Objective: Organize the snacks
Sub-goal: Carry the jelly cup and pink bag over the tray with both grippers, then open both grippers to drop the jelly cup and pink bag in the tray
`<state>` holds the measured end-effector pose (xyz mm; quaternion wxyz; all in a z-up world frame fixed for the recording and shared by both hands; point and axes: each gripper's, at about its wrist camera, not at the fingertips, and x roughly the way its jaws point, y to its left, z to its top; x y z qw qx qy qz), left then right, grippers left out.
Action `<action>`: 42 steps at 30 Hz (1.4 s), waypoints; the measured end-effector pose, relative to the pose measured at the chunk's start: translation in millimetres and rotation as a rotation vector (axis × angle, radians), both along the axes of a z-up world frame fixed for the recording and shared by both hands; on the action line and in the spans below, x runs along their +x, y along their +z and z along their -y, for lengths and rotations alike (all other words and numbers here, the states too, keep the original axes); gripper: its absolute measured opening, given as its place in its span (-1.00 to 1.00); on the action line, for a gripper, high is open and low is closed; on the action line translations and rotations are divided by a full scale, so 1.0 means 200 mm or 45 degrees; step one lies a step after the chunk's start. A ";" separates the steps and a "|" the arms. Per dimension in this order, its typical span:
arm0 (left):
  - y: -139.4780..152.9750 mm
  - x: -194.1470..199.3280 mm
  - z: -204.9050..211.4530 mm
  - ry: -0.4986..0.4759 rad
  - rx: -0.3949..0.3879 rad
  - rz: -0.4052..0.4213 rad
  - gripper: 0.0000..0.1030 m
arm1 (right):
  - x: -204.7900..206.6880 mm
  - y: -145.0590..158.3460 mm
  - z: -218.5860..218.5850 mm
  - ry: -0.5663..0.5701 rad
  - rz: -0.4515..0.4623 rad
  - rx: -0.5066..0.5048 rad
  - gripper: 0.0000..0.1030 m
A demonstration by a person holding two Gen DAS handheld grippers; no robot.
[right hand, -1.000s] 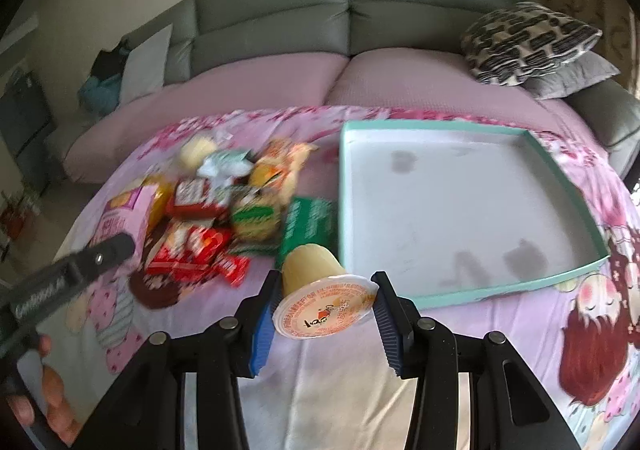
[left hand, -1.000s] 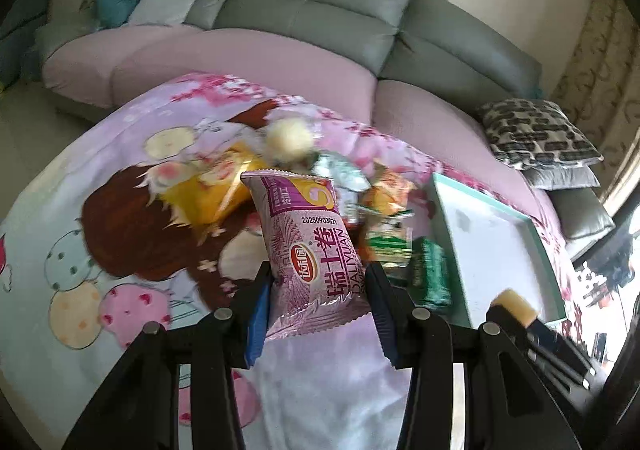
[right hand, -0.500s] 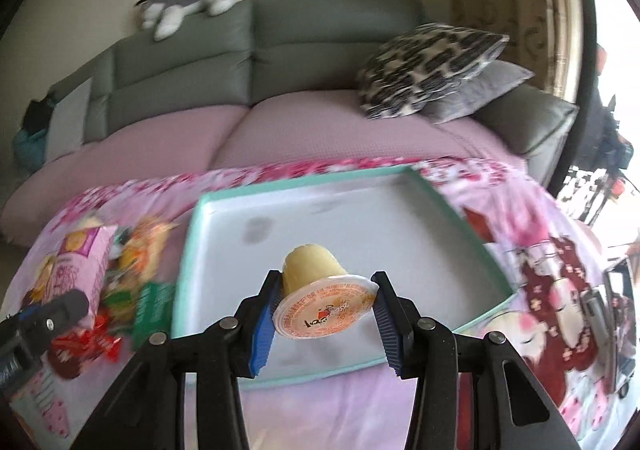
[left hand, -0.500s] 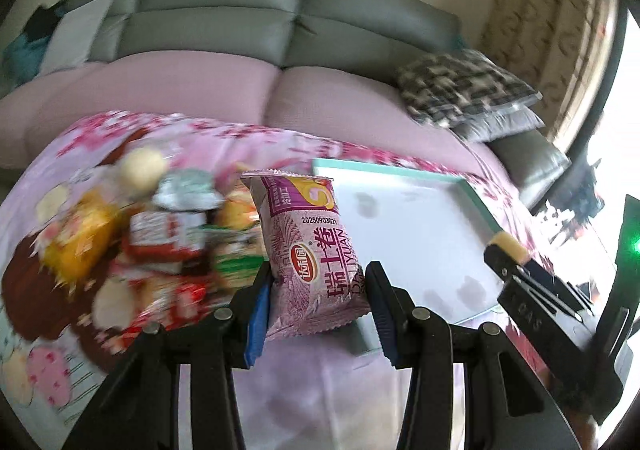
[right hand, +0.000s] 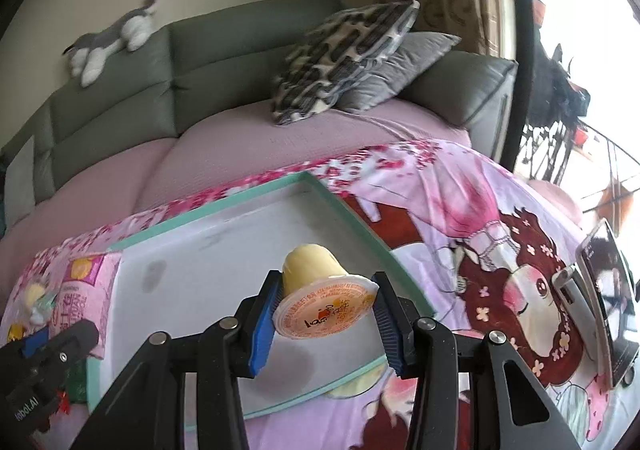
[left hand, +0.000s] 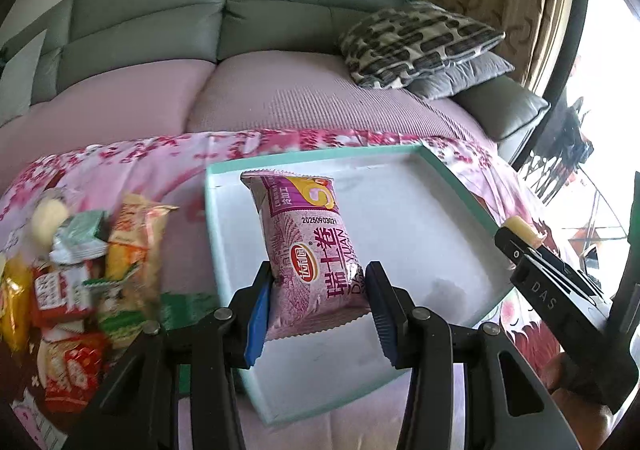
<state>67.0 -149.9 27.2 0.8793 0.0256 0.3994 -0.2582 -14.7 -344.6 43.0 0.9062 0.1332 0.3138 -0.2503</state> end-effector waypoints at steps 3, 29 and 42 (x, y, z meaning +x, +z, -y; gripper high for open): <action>-0.02 0.03 0.05 -0.008 0.008 -0.001 -0.08 | 0.01 -0.04 0.05 -0.026 -0.027 0.026 -0.07; -0.03 0.07 -0.13 0.275 0.160 0.026 0.88 | 0.03 -0.09 0.08 -0.016 -0.114 0.008 1.00; -0.06 0.07 -0.27 0.404 0.117 0.050 0.99 | 0.03 -0.09 0.03 0.017 -0.139 -0.017 1.00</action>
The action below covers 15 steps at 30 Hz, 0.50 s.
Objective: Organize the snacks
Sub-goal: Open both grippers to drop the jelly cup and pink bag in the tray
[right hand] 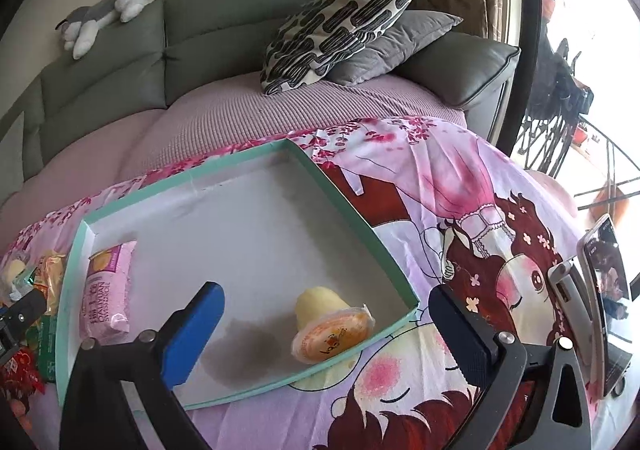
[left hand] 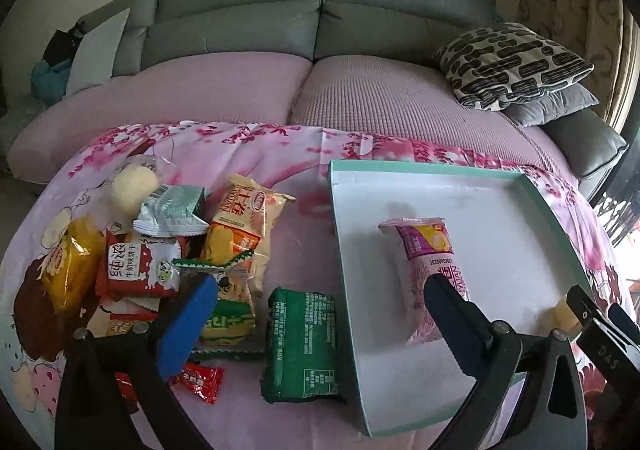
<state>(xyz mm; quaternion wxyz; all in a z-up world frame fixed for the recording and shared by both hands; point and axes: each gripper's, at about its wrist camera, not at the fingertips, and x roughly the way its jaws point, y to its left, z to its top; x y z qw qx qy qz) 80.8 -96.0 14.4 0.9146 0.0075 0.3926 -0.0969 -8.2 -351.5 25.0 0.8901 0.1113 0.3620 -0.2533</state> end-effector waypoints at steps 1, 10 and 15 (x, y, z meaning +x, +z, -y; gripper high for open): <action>0.00 0.00 0.00 0.006 0.010 0.010 0.99 | 0.00 0.00 -0.01 0.008 -0.005 -0.001 1.00; 0.00 -0.03 -0.01 0.005 0.009 0.035 0.99 | -0.03 0.04 -0.03 0.021 0.085 0.030 1.00; 0.00 -0.03 -0.05 0.006 -0.117 0.008 0.99 | -0.04 0.06 -0.02 0.012 0.120 0.073 1.00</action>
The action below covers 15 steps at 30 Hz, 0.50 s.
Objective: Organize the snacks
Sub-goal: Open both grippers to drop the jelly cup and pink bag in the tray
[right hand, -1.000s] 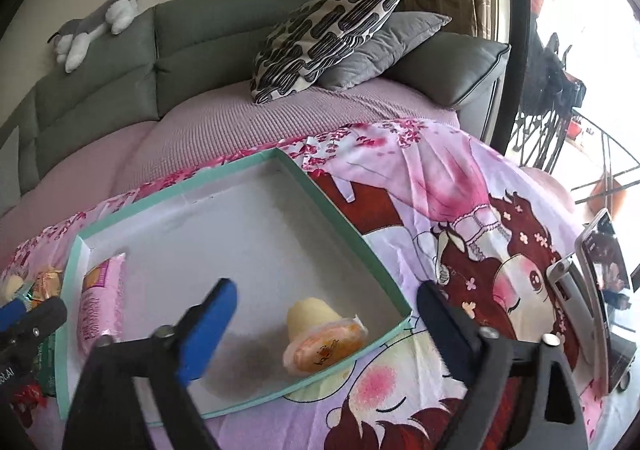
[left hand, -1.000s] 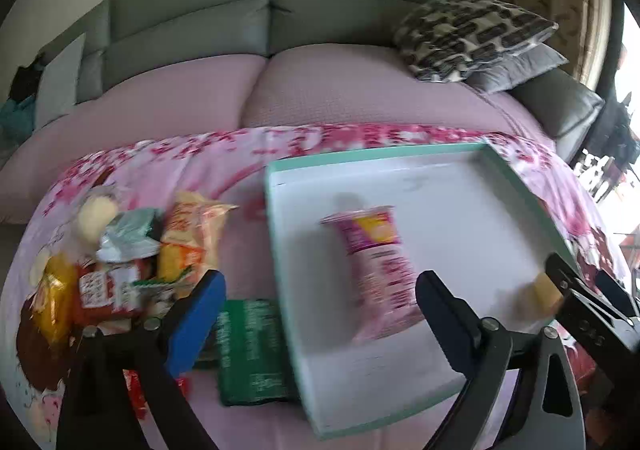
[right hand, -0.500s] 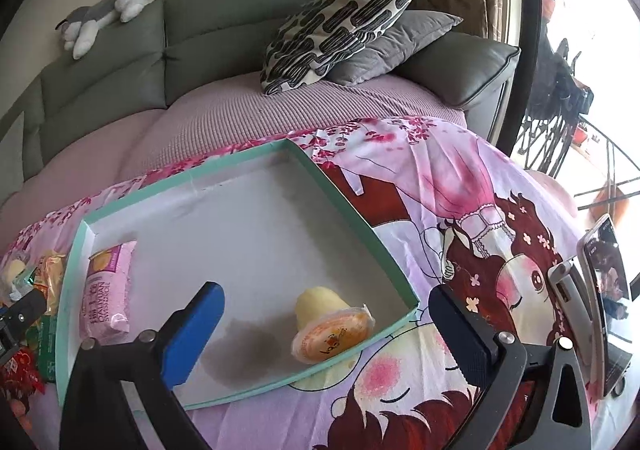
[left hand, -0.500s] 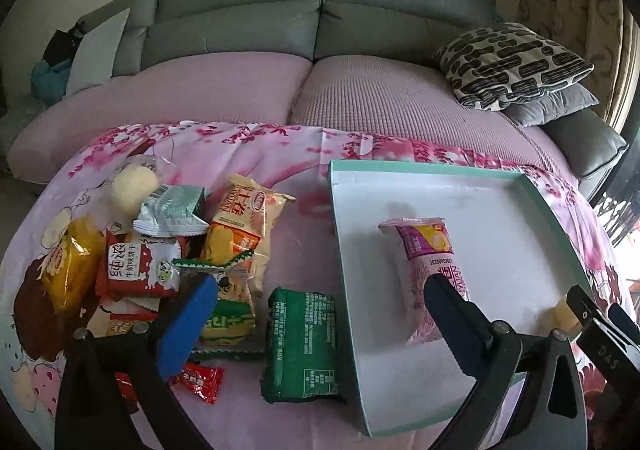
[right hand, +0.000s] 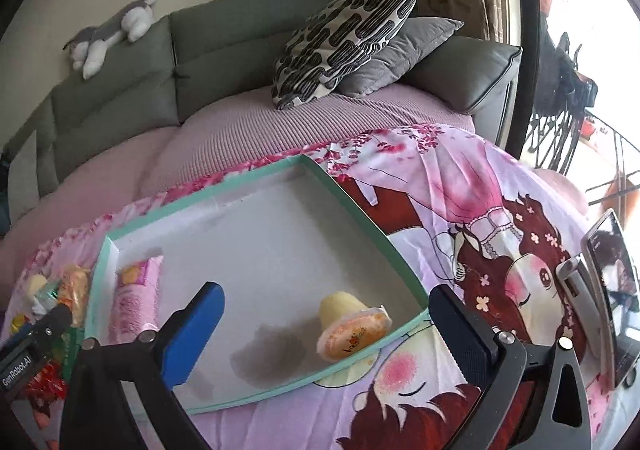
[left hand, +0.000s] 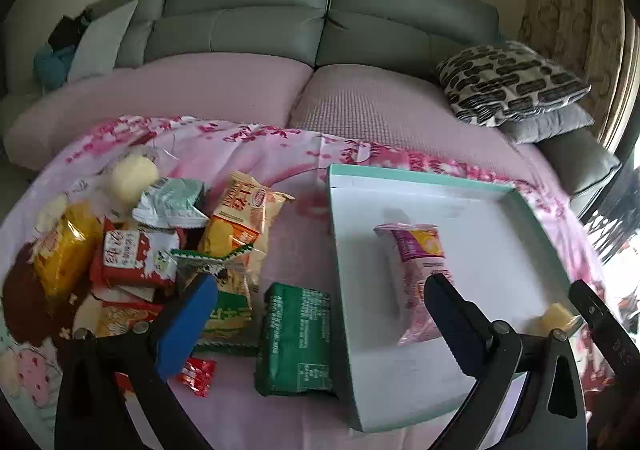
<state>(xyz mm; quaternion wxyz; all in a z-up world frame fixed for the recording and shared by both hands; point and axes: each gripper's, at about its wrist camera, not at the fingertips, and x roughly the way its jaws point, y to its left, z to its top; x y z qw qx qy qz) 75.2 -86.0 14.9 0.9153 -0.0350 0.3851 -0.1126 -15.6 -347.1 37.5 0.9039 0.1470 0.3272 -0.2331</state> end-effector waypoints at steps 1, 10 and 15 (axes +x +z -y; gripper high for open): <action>0.00 0.00 0.00 -0.004 -0.008 0.003 0.99 | -0.01 0.01 0.00 -0.001 0.028 0.023 1.00; 0.04 -0.02 -0.11 0.004 -0.020 0.035 0.99 | 0.06 0.01 -0.12 0.087 0.046 0.052 1.00; 0.08 -0.03 -0.23 0.040 -0.025 0.094 0.99 | 0.11 0.00 -0.24 0.163 -0.008 -0.023 1.00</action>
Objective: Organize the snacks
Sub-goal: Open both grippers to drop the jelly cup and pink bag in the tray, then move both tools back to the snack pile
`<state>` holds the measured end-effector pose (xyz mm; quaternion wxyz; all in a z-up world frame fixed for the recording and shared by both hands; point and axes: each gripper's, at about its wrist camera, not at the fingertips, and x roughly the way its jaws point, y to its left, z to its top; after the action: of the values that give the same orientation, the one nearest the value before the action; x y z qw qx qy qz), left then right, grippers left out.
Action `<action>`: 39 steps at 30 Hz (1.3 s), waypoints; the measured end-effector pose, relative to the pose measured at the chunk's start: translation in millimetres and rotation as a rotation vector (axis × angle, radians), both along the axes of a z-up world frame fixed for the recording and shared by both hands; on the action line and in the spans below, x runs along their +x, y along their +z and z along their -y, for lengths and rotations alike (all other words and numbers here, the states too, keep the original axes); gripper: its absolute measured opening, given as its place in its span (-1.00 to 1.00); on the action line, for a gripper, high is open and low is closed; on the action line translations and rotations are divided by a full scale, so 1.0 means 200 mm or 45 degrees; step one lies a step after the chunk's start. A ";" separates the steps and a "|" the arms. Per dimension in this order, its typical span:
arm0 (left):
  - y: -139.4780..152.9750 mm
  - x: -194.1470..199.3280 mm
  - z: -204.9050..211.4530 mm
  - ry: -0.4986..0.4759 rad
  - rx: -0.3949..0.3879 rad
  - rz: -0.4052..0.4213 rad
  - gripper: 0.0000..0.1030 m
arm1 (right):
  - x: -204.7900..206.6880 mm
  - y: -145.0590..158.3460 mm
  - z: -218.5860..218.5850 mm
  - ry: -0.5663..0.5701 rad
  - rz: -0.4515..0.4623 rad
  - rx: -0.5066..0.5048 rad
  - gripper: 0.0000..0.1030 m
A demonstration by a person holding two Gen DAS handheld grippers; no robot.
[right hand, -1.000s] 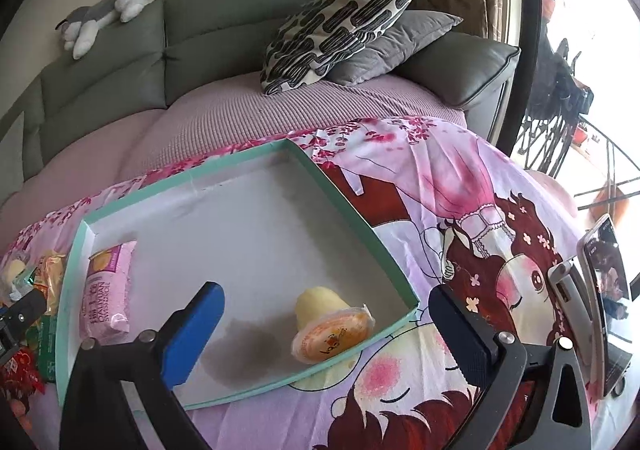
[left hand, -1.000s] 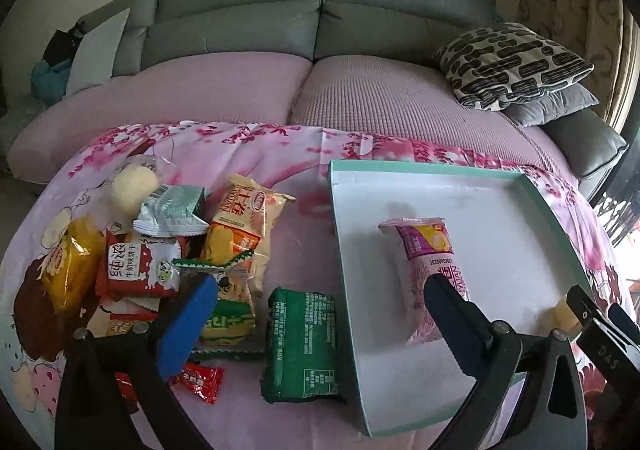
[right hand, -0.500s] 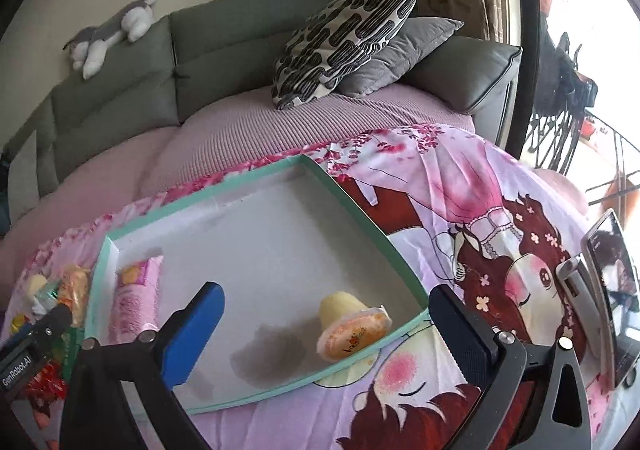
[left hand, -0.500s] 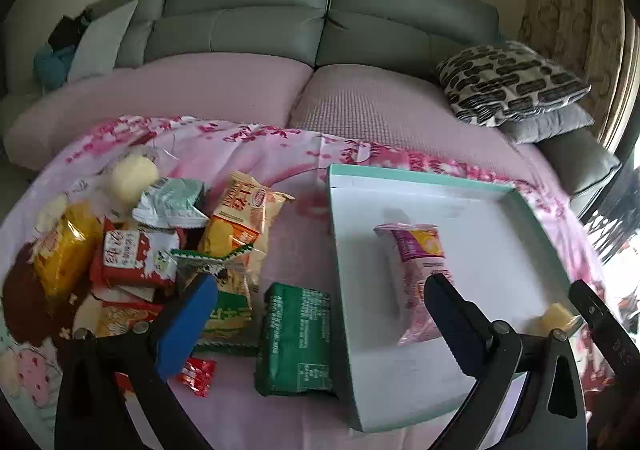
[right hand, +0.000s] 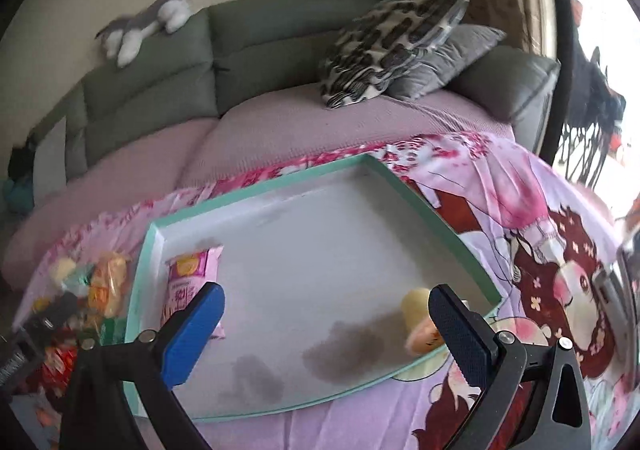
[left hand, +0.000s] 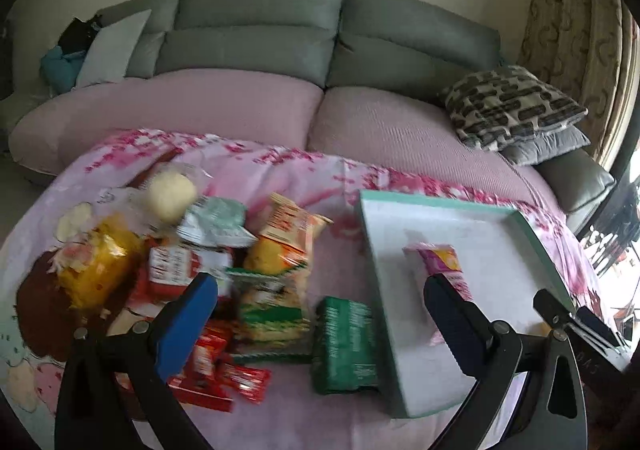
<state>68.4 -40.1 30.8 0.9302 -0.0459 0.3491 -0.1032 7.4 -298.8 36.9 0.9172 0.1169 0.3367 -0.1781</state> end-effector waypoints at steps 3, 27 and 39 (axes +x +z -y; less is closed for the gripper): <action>0.03 0.00 -0.10 0.050 0.010 0.027 0.99 | 0.02 -0.01 -0.05 0.020 0.023 0.028 1.00; 0.06 -0.11 -0.79 0.471 0.057 -0.007 0.99 | 0.16 0.05 -0.82 0.468 0.169 0.034 1.00; -0.06 -0.06 -0.64 0.323 0.008 -0.142 0.99 | 0.17 -0.05 -0.93 0.532 0.036 0.037 1.00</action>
<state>55.5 88.8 19.0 0.9151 -0.0923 0.3920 0.0193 41.1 -113.5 27.3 0.9370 0.0603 0.3434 0.0224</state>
